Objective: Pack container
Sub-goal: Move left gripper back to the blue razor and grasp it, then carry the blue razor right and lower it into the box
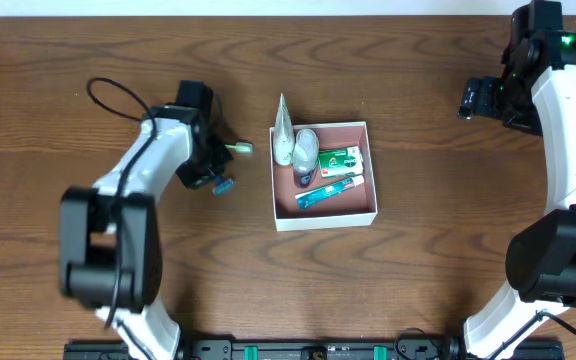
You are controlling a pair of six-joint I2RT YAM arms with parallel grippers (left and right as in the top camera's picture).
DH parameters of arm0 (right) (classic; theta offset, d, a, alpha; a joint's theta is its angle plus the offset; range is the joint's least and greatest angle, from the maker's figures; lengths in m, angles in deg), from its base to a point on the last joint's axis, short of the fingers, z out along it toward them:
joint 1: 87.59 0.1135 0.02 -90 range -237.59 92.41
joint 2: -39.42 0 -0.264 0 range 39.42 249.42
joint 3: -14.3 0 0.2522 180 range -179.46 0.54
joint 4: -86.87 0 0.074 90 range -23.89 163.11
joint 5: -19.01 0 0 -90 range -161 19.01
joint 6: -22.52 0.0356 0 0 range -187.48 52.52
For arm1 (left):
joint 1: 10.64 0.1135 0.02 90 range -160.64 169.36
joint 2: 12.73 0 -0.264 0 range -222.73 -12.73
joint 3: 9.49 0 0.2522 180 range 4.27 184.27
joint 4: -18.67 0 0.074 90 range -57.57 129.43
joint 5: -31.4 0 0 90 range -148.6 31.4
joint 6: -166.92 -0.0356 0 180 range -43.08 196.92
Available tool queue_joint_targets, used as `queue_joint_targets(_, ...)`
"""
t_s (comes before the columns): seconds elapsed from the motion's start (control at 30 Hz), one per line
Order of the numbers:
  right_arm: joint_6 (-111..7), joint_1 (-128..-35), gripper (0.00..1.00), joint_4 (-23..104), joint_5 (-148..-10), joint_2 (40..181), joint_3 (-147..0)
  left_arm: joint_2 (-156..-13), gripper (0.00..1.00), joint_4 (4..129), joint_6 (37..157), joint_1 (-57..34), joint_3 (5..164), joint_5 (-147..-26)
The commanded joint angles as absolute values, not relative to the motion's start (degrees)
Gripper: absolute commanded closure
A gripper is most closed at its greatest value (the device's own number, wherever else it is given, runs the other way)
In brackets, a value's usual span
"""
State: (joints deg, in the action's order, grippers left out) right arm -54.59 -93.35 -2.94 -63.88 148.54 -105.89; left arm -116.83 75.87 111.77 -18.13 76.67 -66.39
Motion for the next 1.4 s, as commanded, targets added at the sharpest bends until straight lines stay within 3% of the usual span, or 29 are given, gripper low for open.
queue_joint_targets(0.0, -55.36, -93.20, 0.01, -3.01, -63.51, 147.53, -106.59, -107.62, 0.94, 76.09, 105.08, -17.99, 79.17, -66.81)
queue_joint_targets(0.27, -55.36, -93.20, 0.01, -2.99, -63.51, 147.53, -106.59, -90.38, 0.94, 76.90, 95.01, -21.73, 79.17, -68.75)
queue_joint_targets(0.57, -55.36, -93.20, 0.01, -2.99, -63.51, 147.53, -106.59, -81.64, 0.93, 74.30, 88.16, -38.28, 79.14, -68.18)
queue_joint_targets(1.0, -55.36, -93.20, 0.01, -3.01, -63.51, 147.53, -106.59, -94.42, 0.94, 68.86, 86.57, -57.01, 79.14, -56.75)
queue_joint_targets(1.37, -55.36, -93.20, 0.01, -3.01, -63.51, 147.53, -106.59, -106.23, 0.93, 66.30, 74.50, -58.71, 79.14, -50.35)
